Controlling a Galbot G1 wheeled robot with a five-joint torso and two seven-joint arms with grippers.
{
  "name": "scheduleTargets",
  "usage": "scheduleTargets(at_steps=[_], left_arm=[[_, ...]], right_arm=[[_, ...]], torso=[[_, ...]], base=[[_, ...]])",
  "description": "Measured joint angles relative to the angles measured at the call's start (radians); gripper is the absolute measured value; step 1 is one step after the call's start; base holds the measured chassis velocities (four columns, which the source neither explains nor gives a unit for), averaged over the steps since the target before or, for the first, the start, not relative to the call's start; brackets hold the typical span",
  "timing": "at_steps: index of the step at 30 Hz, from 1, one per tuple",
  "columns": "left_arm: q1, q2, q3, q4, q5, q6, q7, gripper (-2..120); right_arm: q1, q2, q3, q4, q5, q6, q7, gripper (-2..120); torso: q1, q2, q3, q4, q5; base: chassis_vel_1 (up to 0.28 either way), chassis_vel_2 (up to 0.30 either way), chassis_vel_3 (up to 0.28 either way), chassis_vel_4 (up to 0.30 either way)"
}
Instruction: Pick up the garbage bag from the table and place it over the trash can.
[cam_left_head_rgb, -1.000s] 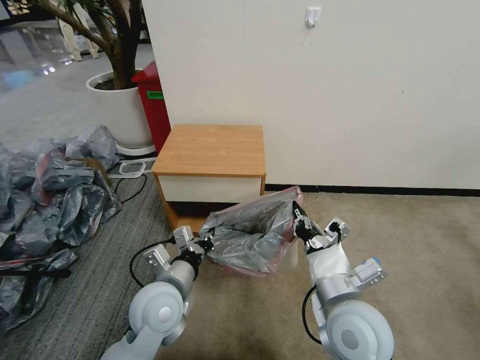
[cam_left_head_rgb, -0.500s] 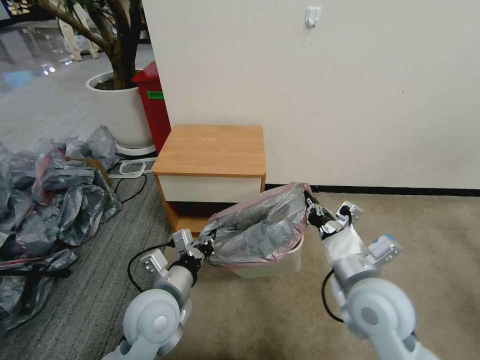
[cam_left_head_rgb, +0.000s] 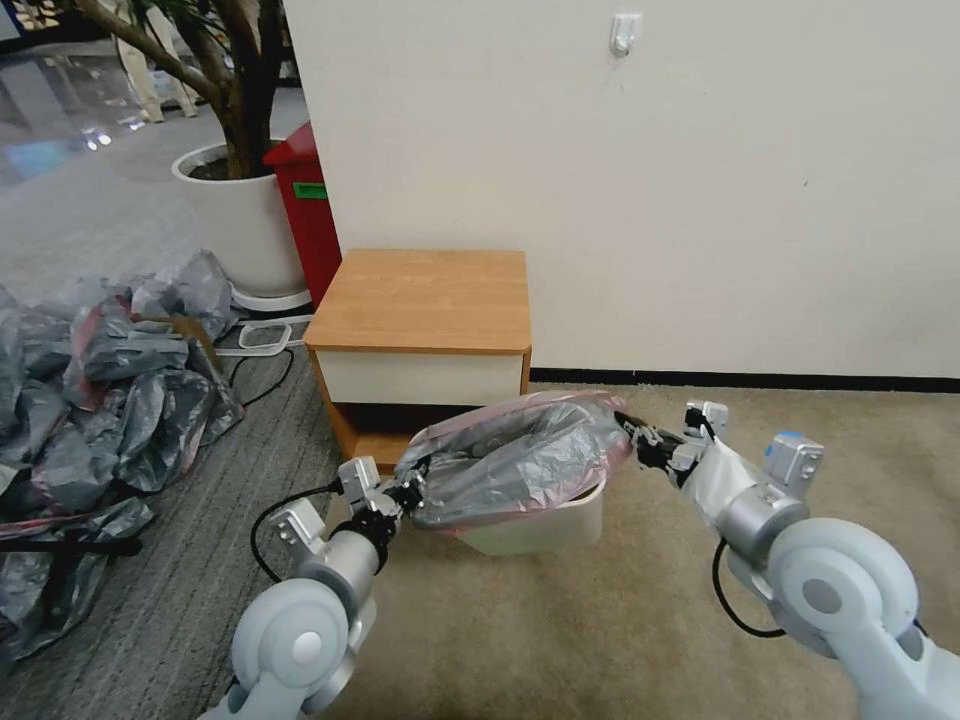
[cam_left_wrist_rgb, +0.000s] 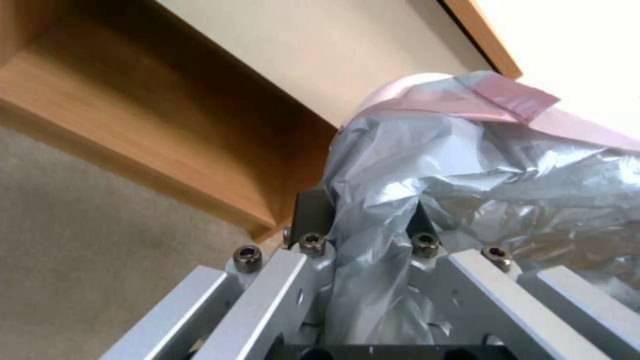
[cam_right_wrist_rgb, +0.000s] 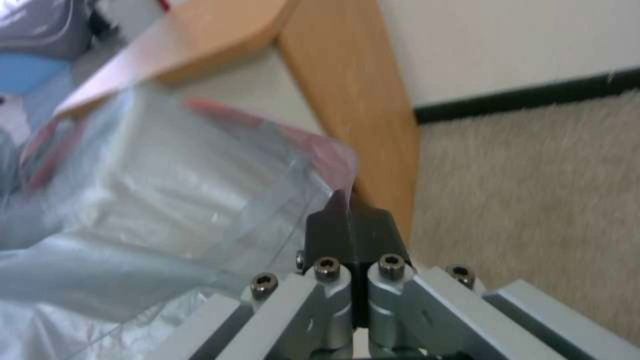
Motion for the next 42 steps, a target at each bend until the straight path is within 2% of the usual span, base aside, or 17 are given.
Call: scheduleTargets(at_steps=[6,10,12,17,21,34,42], left_arm=[[-0.014,-0.01,-0.014,0.014,-0.067,0.004,-0.003,7],[-0.023,-0.011,-0.024,0.016,-0.123,0.021,-0.013,7],[-0.026,-0.006,-0.028,0.016,-0.155,0.039,-0.019,7],[-0.019,0.004,-0.03,0.008,-0.174,0.069,-0.016,7],[-0.013,0.012,-0.03,0.006,-0.174,0.094,0.001,7],[-0.003,0.016,-0.041,-0.006,-0.181,0.145,0.057,7],[-0.005,0.016,-0.068,-0.01,-0.216,0.138,0.065,7]], right_arm=[[-0.034,-0.021,-0.01,0.019,0.007,-0.015,-0.017,0],[-0.027,-0.01,-0.051,-0.011,-0.087,0.048,-0.059,0],[-0.003,0.008,-0.075,-0.069,-0.195,0.125,-0.124,0],[0.024,0.017,-0.085,-0.148,-0.3,0.199,-0.201,0],[0.035,0.016,-0.087,-0.188,-0.33,0.227,-0.237,0],[0.035,0.002,-0.09,-0.27,-0.48,0.201,-0.363,0],[0.017,-0.003,-0.079,-0.272,-0.481,0.159,-0.379,0]], torso=[[0.0,0.0,0.0,0.0,-0.0001],[0.0,0.0,0.0,0.0001,-0.0001],[0.0,0.0,0.0,0.0001,0.0],[0.0,0.0,0.0,0.0001,0.0],[0.0,0.0,0.0,0.0001,-0.0001],[0.0,0.0,0.0,0.0001,0.0],[0.0,0.0,0.0,0.0001,0.0]], base=[[0.0,0.0,0.0,0.0],[0.0,0.0,0.0,0.0],[0.0,0.0,0.0,0.0],[0.0,0.0,0.0,0.0],[0.0,0.0,0.0,0.0],[0.0,0.0,0.0,0.0],[0.0,0.0,0.0,0.0]])
